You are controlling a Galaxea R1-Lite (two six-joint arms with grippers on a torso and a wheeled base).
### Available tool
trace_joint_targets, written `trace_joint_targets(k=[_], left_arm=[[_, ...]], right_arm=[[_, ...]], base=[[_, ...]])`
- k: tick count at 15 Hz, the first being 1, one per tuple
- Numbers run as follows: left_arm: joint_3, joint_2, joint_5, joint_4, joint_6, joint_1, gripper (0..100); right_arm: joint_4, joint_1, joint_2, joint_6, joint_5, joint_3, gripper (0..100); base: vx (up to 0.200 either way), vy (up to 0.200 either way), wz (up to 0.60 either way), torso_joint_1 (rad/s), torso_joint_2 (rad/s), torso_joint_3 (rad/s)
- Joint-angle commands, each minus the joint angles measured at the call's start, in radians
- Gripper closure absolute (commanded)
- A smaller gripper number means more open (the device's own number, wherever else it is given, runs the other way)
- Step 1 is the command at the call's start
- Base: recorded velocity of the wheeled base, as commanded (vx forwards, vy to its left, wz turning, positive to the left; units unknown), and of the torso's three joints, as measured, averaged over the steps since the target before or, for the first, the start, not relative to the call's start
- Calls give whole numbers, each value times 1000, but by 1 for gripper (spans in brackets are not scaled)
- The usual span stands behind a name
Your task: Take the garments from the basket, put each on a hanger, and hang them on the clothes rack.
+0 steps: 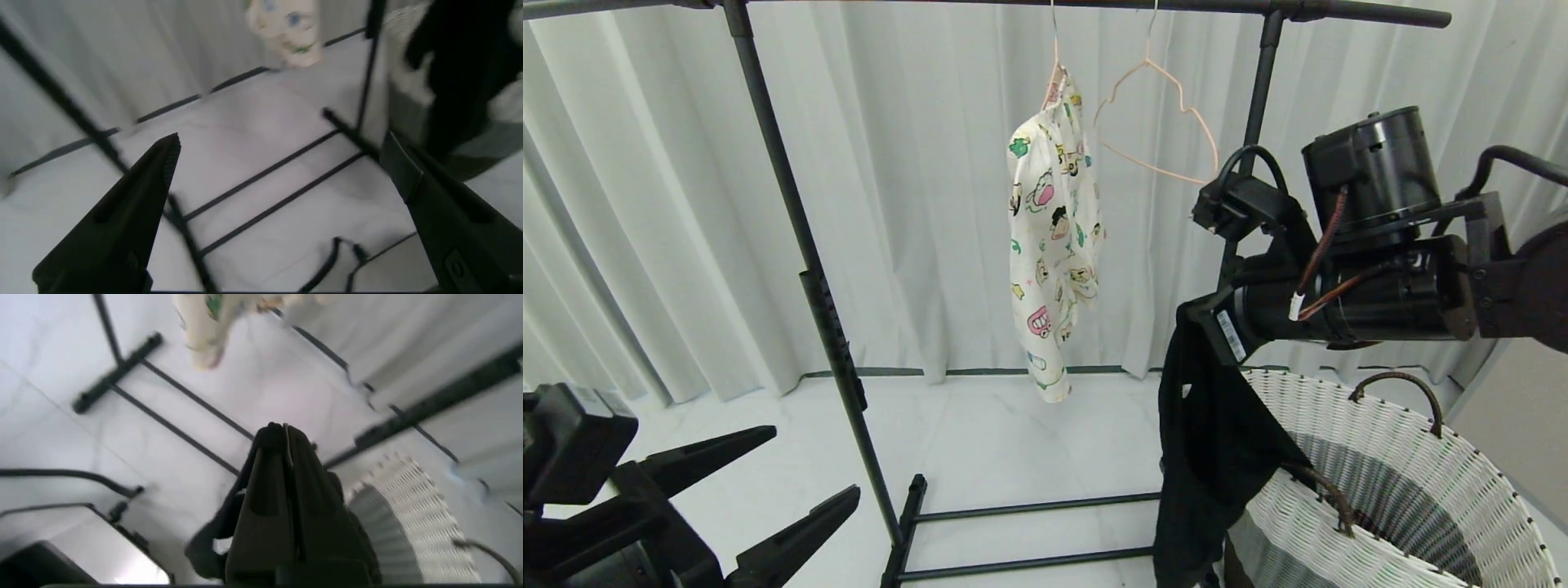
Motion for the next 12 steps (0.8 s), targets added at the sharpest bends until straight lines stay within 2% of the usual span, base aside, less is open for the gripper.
trace_joint_targets(k=[1, 4, 8, 11, 12], left_arm=[[-141, 161, 10, -1, -122, -206, 0], [-257, 360, 60, -2, -139, -292, 0], [-426, 607, 93, -2, -309, -372, 0], [-495, 742, 162, -4, -321, -376, 0], [-514, 807, 226, -4, -323, -375, 0]], right_arm=[[-1, 22, 92, 1, 12, -89, 100], [-1, 76, 144, 21, 57, -174, 100], [1, 154, 187, 52, 58, -206, 100], [-1, 183, 195, 72, 58, -210, 100], [-2, 192, 198, 83, 58, -218, 100]], base=[[0, 0, 0, 0, 0, 0], [0, 0, 0, 0, 0, 0], [0, 0, 0, 0, 0, 0], [0, 0, 0, 0, 0, 0], [0, 0, 0, 0, 0, 0]])
